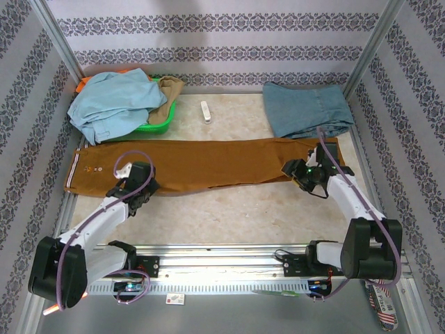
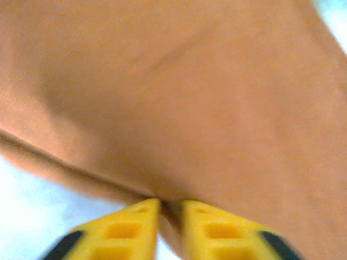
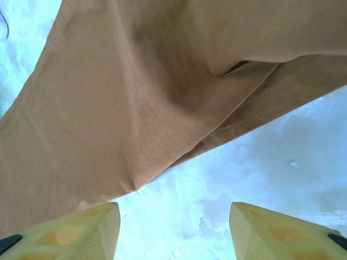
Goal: Fold and stack the trousers
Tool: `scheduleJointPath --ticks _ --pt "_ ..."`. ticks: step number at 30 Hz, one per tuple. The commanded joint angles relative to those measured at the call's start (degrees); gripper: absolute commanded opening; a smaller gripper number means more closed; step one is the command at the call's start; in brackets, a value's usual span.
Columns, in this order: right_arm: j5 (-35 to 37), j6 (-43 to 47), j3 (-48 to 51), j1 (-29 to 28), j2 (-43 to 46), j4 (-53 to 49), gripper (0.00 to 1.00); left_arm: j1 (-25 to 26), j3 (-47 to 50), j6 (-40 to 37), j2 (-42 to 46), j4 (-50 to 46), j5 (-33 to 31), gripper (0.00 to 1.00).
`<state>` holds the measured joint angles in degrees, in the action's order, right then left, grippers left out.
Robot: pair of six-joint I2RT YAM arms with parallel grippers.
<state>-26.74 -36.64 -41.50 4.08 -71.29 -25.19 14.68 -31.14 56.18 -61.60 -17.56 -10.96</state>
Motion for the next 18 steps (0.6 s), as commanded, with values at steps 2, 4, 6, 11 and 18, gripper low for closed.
scheduleJointPath --ticks 2,4,6,11,18 --pt "-2.1 1.6 -0.1 1.8 2.0 -1.7 0.56 0.5 -6.0 -7.4 1.9 -4.1 -2.1 0.0" --pt "-2.3 1.5 -0.6 2.5 2.3 -1.8 0.56 0.2 -7.8 -9.0 1.2 -5.5 -0.8 0.0" --pt "-1.9 1.5 -1.4 3.2 2.3 -2.1 0.56 -0.1 -9.8 -10.2 0.0 -6.9 0.3 0.0" --pt "0.3 1.3 -2.0 6.2 1.6 -3.4 0.59 0.4 -8.8 -7.4 -1.1 -6.5 8.3 0.03" --pt "-3.5 -7.6 2.1 18.6 0.3 3.5 0.66 8.0 0.6 1.9 2.9 -4.0 7.8 0.9"
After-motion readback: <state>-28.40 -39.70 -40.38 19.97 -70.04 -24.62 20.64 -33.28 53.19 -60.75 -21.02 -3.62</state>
